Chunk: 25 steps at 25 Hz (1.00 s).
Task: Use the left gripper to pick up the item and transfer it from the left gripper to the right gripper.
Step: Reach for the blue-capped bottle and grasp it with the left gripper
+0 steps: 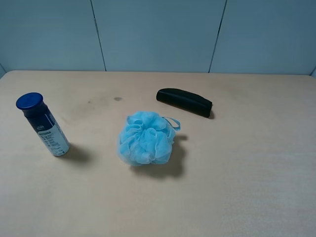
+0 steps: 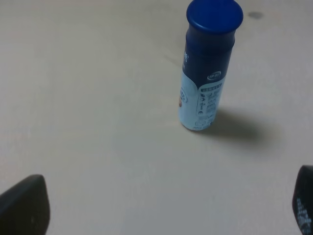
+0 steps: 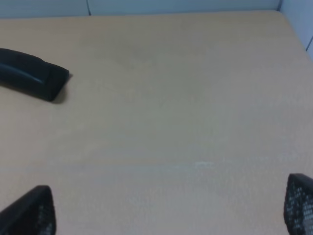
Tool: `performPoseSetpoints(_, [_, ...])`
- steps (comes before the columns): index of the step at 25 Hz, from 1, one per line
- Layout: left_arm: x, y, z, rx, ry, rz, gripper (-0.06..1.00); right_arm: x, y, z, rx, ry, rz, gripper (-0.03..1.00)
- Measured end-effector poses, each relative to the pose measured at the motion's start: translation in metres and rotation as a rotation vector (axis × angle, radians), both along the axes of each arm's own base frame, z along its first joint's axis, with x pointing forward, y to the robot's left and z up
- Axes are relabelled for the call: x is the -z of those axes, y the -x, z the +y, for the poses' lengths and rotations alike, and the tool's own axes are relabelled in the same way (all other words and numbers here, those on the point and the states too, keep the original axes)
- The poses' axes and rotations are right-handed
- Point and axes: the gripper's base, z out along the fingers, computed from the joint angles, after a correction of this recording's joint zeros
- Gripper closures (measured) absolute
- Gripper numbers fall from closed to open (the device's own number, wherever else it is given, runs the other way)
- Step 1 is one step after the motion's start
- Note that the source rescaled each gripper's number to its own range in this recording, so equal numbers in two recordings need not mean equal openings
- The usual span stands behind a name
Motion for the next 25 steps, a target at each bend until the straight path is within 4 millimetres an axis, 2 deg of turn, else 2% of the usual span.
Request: performPoseSetpoints(25, [0.0001,0.0000,0.0000,-0.001,0.001,0.001,-0.04,0.0000,0.0000,-0.0001,0.000,0.001,0.000,-0.03])
